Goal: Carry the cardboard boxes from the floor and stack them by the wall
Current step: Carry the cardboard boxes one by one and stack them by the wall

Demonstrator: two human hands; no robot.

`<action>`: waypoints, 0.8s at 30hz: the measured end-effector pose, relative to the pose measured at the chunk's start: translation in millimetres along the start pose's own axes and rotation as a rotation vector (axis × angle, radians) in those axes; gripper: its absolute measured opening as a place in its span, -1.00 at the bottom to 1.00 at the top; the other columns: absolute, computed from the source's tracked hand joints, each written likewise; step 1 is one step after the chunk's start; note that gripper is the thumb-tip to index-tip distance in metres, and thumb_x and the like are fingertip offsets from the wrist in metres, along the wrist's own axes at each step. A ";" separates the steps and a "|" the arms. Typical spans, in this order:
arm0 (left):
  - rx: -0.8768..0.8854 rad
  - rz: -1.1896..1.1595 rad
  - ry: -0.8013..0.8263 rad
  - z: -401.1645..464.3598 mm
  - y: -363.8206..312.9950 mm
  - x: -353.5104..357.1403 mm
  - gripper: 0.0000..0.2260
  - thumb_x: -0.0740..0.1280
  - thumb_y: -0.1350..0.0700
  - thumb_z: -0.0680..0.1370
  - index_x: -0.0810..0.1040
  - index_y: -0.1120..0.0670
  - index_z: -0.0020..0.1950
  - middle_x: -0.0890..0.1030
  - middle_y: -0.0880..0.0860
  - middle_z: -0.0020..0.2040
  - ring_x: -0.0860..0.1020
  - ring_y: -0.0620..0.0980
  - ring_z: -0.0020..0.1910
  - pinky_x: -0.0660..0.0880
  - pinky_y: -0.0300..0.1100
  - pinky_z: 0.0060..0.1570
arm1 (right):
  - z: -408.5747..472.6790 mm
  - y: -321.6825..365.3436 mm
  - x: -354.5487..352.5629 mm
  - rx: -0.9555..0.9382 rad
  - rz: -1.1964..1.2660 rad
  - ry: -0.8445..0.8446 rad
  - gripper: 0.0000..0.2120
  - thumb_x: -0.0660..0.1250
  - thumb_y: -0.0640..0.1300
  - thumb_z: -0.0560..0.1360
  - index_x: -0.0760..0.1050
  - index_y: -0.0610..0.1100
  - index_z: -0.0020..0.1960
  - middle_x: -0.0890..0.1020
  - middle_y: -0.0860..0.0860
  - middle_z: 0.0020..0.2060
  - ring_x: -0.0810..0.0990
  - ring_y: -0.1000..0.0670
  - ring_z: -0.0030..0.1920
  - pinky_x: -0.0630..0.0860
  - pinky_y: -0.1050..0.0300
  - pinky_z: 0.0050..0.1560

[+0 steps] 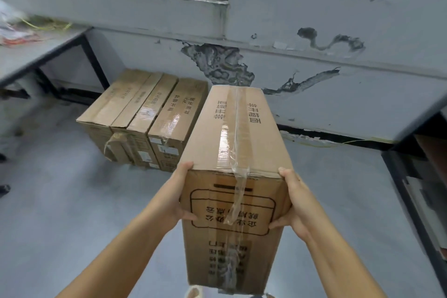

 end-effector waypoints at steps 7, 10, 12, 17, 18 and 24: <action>0.003 -0.027 -0.059 104.3 -88.6 18.1 -0.78 0.34 -0.19 0.47 0.51 -0.08 -0.02 0.59 0.04 0.00 0.54 0.07 -0.04 0.46 0.37 0.02 | 106.9 67.2 49.3 -0.028 0.011 0.016 -0.82 0.20 0.13 0.53 0.47 0.17 0.09 0.56 0.01 0.09 0.56 -0.16 0.07 0.57 -0.35 -0.34; -0.011 -0.028 -0.063 153.8 -114.4 33.0 -0.76 0.34 -0.18 0.47 0.51 -0.07 0.00 0.58 0.04 0.01 0.54 0.09 -0.02 0.44 0.39 0.05 | 163.8 88.1 60.9 -0.014 0.026 0.031 -0.80 0.20 0.14 0.52 0.47 0.17 0.11 0.54 -0.01 0.14 0.53 -0.20 0.13 0.54 -0.43 -0.29; -0.013 -0.020 -0.063 190.8 -133.4 44.7 -0.78 0.32 -0.18 0.49 0.51 -0.09 0.02 0.56 0.04 0.04 0.53 0.09 0.01 0.45 0.39 0.04 | 206.3 104.1 67.7 0.002 0.032 0.035 -0.79 0.20 0.13 0.52 0.46 0.17 0.14 0.53 -0.01 0.17 0.51 -0.21 0.17 0.52 -0.46 -0.24; -0.012 0.012 -0.046 292.7 -175.9 63.8 -0.80 0.24 -0.15 0.54 0.53 -0.10 0.05 0.60 0.04 0.01 0.56 0.04 0.01 0.55 0.27 -0.06 | 314.2 138.8 97.8 0.014 0.024 0.047 -0.79 0.19 0.09 0.54 0.47 0.17 0.15 0.58 0.01 0.10 0.56 -0.13 0.10 0.58 -0.30 -0.33; -0.014 0.017 -0.056 315.7 -179.7 64.6 -0.81 0.23 -0.14 0.55 0.53 -0.09 0.03 0.61 0.02 -0.03 0.57 0.01 -0.03 0.58 0.19 -0.11 | 336.4 138.2 104.8 0.011 0.029 0.042 -0.79 0.19 0.07 0.55 0.47 0.15 0.17 0.61 0.00 0.06 0.59 -0.10 0.04 0.59 -0.27 -0.35; -0.016 0.065 -0.048 447.3 -147.5 50.0 -0.77 0.21 -0.15 0.43 0.55 -0.14 0.00 0.59 -0.09 -0.26 0.49 -0.07 -0.17 0.42 -0.05 -0.16 | 456.1 74.8 133.2 0.043 0.019 0.004 -0.68 0.16 0.01 0.58 0.41 0.07 0.32 0.66 0.04 -0.04 0.61 -0.04 -0.03 0.58 -0.29 -0.14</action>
Point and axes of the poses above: each hand's wrist, its own z-axis towards the middle knuckle, its own x-axis out of the palm, y = z × x, the point moved 3 cm from there along z, towards the middle knuckle
